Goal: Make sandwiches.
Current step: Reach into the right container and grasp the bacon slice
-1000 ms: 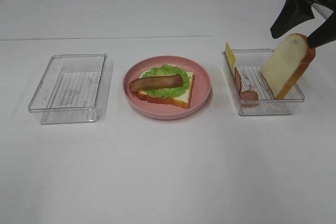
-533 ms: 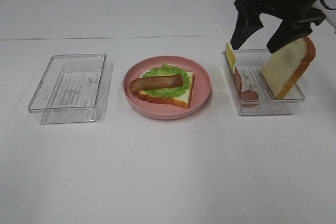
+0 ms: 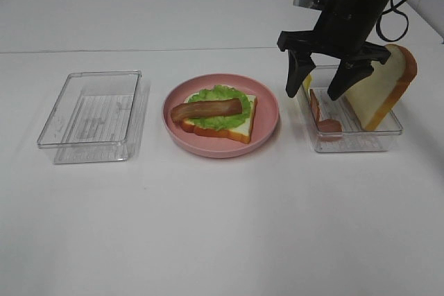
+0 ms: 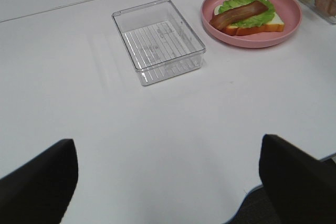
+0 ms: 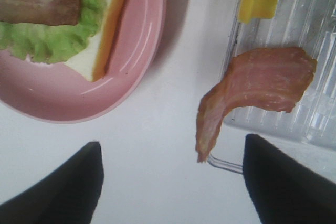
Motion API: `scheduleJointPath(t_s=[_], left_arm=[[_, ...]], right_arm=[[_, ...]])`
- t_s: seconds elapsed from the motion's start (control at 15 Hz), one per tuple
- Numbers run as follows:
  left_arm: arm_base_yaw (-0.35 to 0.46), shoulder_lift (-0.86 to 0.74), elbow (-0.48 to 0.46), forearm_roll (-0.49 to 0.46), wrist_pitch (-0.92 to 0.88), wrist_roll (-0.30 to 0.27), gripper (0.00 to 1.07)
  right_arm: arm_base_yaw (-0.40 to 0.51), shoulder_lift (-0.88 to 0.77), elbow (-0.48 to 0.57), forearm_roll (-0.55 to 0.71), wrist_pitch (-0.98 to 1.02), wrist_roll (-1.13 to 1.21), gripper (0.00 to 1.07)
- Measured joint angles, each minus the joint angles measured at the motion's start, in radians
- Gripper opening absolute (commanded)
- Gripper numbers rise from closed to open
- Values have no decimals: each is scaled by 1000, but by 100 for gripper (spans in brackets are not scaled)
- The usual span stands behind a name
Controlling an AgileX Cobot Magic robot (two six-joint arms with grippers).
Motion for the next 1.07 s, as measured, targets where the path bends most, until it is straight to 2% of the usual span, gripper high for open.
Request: scheduleJointPath(t_s=[0.53,0.67,0.93,1.07], left_arm=[[0,0,0,0,0,0,89],[0,0,0,0,0,0,89],[0,0,0,0,0,0,89],[0,0,0,0,0,0,89]], right_arm=[[0,49,-3,-51,-45,11,56],[0,67,-3,-51,-45,11,43],[0,67,-3,-51,-45,11,4],[0,67,-3,-51,-45,11,0]])
